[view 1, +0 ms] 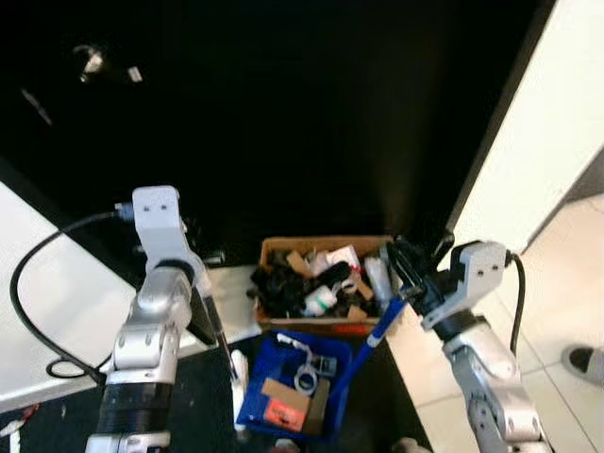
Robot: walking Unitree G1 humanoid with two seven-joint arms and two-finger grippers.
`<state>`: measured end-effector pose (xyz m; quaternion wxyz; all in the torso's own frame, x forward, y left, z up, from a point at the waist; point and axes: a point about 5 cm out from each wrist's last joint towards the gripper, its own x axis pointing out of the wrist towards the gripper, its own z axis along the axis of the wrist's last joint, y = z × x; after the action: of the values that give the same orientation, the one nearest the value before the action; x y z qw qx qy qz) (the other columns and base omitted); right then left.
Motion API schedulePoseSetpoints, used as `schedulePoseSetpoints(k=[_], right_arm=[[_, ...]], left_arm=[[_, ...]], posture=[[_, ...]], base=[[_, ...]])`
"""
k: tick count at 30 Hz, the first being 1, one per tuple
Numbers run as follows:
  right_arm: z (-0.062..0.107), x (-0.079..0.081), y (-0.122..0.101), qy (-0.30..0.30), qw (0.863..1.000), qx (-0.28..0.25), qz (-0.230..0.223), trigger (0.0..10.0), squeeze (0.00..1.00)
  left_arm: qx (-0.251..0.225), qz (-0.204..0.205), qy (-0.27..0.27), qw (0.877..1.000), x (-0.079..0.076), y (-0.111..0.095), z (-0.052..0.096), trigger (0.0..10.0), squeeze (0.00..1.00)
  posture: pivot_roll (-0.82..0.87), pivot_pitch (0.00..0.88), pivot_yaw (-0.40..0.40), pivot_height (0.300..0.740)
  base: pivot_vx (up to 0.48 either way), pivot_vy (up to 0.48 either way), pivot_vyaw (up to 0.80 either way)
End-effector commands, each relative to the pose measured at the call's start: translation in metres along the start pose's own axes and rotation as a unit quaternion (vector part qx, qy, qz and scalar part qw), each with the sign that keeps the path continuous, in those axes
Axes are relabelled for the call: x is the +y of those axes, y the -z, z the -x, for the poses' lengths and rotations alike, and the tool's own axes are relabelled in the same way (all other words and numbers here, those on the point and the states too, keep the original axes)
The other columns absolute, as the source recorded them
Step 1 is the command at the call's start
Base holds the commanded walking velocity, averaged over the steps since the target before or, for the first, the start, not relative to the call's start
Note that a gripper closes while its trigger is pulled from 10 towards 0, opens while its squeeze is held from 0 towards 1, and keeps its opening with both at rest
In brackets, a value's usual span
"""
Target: Sweep floor
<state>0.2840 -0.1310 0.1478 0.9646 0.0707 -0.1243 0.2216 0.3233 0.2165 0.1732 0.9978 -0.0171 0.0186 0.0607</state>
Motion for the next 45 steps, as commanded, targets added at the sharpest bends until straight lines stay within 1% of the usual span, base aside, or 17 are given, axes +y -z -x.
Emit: schedulePoseSetpoints(k=[1,9,15,17,20,22,23,24,28,32,34,35,36,37,38,44,45], right_arm=[[-0.002,0.006,-0.002,-0.009,1.0,-0.015,-0.017,10.0,0.0],[-0.002,0.007,-0.002,-0.009,1.0,-0.015,-0.017,10.0,0.0],[-0.004,0.01,-0.011,-0.032,0.999,-0.025,-0.007,10.0,0.0],[-0.006,0.015,-0.023,-0.069,0.997,-0.043,-0.01,10.0,0.0],[-0.008,0.017,-0.033,-0.092,0.994,-0.056,-0.006,10.0,0.0],[-0.011,0.018,-0.04,-0.106,0.992,-0.063,0.004,10.0,0.0],[-0.013,0.018,-0.045,-0.115,0.991,-0.068,0.006,10.0,0.0],[-0.013,0.018,-0.045,-0.115,0.991,-0.068,0.006,10.0,0.0],[-0.016,0.023,-0.063,-0.151,0.985,-0.086,0.014,10.0,0.0],[-0.026,0.012,-0.087,-0.122,0.982,-0.13,0.058,10.0,0.0],[-0.028,0.009,-0.092,-0.114,0.982,-0.137,0.064,10.0,0.0],[-0.033,0.003,-0.102,-0.096,0.98,-0.157,0.077,10.0,0.0],[-0.033,0.003,-0.102,-0.096,0.98,-0.157,0.077,10.0,0.0],[-0.039,-0.005,-0.118,-0.069,0.976,-0.185,0.093,10.0,0.0],[-0.04,-0.008,-0.122,-0.061,0.975,-0.192,0.097,10.0,0.0],[-0.046,-0.018,-0.136,-0.042,0.968,-0.214,0.121,10.0,0.0],[-0.048,-0.022,-0.139,-0.031,0.966,-0.22,0.134,10.0,0.0]], left_arm=[[-0.005,-0.006,-0.023,1.0,0.01,0.001,0.003,10.0,0.0],[-0.002,-0.005,-0.028,1.0,0.01,0.002,0.003,10.0,0.0],[0.006,-0.004,-0.048,0.999,0.014,0.008,0.005,10.0,0.0],[0.017,-0.008,-0.07,0.997,0.02,0.013,0.006,10.0,0.0],[0.028,-0.014,-0.086,0.996,0.027,0.017,0.006,10.0,0.0],[0.04,-0.029,-0.103,0.993,0.034,0.021,0.006,10.0,0.0],[0.042,-0.026,-0.111,0.993,0.039,0.021,0.006,10.0,0.0],[0.042,-0.026,-0.111,0.993,0.039,0.021,0.006,10.0,0.0],[0.038,-0.032,-0.137,0.989,0.054,0.018,0.004,10.0,0.0],[0.032,-0.03,-0.145,0.988,0.059,0.014,0.003,10.0,0.0],[0.031,-0.029,-0.145,0.988,0.059,0.013,0.003,10.0,0.0],[0.03,-0.027,-0.142,0.989,0.057,0.014,0.004,10.0,0.0],[0.03,-0.027,-0.142,0.989,0.057,0.014,0.004,10.0,0.0],[0.03,-0.027,-0.134,0.99,0.053,0.015,0.004,10.0,0.0],[0.031,-0.027,-0.132,0.99,0.051,0.015,0.004,10.0,0.0],[0.032,-0.025,-0.124,0.991,0.048,0.017,0.005,10.0,0.0],[0.033,-0.026,-0.122,0.992,0.047,0.017,0.005,10.0,0.0]], posture=[[0.01,0.18,0.116,0.74],[0.01,0.18,0.116,0.74],[0.01,0.18,0.115,0.74],[0.01,0.18,0.115,0.74],[0.01,0.18,0.115,0.74],[0.01,0.182,0.117,0.74],[0.01,0.182,0.117,0.74],[0.01,0.182,0.117,0.74],[0.02,0.184,0.119,0.74],[0.02,0.184,0.119,0.74],[0.02,0.184,0.119,0.74],[0.02,0.182,0.118,0.74],[0.02,0.182,0.118,0.74],[0.02,0.182,0.118,0.74],[0.03,0.18,0.119,0.74],[0.03,0.177,0.12,0.74],[0.03,0.177,0.12,0.74]], base=[[0.0,0.0,0.0],[0.0,0.0,0.0],[0.0,0.0,0.0],[0.0,0.0,0.0],[0.0,0.0,0.0],[0.0,0.0,0.0],[0.0,0.0,0.0],[0.0,0.0,0.0],[0.0,0.0,0.0],[0.0,0.0,0.0],[0.0,0.0,0.0],[0.0,0.0,0.0],[0.0,0.0,0.0],[0.0,0.0,0.0],[0.0,0.0,0.0],[0.0,0.0,0.0],[0.0,0.0,0.0]])
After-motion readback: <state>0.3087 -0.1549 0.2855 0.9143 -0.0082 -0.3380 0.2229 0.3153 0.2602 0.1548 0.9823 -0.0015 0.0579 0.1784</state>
